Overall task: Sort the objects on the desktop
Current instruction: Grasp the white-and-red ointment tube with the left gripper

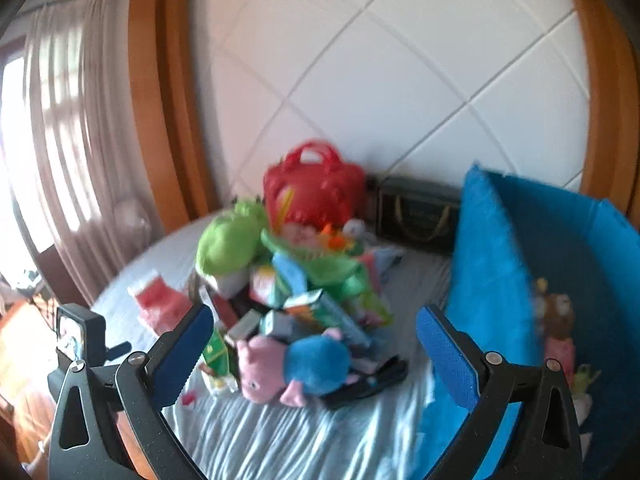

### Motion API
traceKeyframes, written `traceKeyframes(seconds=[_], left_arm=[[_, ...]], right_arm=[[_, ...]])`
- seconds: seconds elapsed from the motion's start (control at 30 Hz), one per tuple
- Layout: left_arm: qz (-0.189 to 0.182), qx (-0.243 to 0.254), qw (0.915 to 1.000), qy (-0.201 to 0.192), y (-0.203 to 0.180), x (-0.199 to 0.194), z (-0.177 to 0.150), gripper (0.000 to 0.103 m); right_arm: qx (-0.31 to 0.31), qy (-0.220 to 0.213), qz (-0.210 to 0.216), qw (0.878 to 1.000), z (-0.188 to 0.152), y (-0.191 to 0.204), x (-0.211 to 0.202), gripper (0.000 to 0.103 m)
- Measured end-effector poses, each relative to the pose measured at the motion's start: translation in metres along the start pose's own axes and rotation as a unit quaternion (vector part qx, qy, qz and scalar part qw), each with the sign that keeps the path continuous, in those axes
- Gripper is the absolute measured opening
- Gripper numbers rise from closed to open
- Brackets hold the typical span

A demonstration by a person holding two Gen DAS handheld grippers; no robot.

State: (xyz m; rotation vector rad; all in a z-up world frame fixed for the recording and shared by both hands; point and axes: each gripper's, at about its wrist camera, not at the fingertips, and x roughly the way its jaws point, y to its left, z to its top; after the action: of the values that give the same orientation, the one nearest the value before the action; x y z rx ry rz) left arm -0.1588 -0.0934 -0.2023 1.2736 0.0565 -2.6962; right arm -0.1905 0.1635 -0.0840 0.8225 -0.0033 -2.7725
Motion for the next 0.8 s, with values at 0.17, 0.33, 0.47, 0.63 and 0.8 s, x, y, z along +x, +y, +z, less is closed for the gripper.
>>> traceKeyframes(seconds=[0.17,0.33,0.47,0.63,0.8], left_arm=[[-0.023,-0.022,0.9975,0.063,0.007,0.060,-0.026,0.040],[-0.032,-0.028,0.9941,0.100,0.003,0.106,-0.044,0.033],[-0.027,-0.017,0.9963,0.079,-0.002,0.110,-0.042,0.017],[-0.027,-0.032,0.9975,0.057,0.012,0.084,-0.041,0.017],[-0.007,-0.051,0.9982,0.031,0.037,0.060,-0.036,0.017]], right_arm=[[0.016,0.090,-0.004,0.996,-0.043,0.005,0.069,0.103],[0.022,0.166,-0.015,0.986,-0.088,0.000,0.118,0.103],[0.020,0.197,-0.012,0.980,-0.108,0.002,0.141,0.103],[-0.004,0.209,0.044,0.977,-0.116,0.035,0.155,0.103],[-0.055,0.211,0.133,0.967,-0.118,0.102,0.172,0.103]])
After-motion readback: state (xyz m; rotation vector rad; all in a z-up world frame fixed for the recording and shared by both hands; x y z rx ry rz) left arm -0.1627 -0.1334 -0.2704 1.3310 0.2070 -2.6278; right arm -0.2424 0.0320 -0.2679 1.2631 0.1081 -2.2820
